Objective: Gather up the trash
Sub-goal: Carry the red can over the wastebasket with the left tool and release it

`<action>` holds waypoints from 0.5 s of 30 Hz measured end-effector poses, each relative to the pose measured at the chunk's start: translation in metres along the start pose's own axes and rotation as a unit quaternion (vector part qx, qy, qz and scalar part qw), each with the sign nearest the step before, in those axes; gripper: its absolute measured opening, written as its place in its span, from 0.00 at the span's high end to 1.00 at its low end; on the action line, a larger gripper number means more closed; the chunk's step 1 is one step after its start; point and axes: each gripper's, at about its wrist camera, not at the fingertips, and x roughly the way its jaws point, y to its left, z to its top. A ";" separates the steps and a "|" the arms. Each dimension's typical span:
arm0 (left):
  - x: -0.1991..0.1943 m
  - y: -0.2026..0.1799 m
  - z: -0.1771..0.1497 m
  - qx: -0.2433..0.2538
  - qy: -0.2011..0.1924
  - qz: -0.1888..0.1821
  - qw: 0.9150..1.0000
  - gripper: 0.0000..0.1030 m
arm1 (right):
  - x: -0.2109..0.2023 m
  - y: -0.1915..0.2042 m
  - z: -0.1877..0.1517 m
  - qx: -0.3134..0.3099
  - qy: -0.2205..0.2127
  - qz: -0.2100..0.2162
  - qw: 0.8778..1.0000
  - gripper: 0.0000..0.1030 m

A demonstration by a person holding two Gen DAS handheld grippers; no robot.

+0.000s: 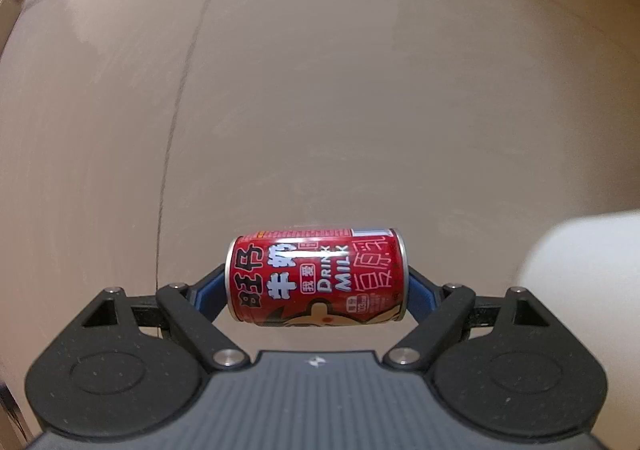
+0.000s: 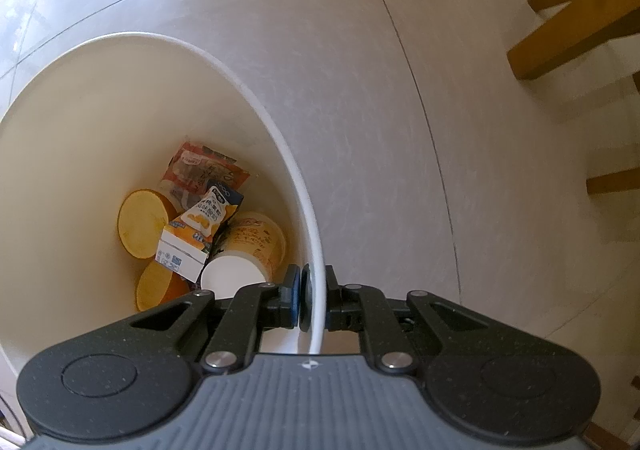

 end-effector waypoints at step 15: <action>-0.217 -0.139 -0.012 0.251 -0.108 -0.093 0.957 0.16 | -0.001 0.004 -0.001 -0.010 0.000 -0.003 1.000 0.87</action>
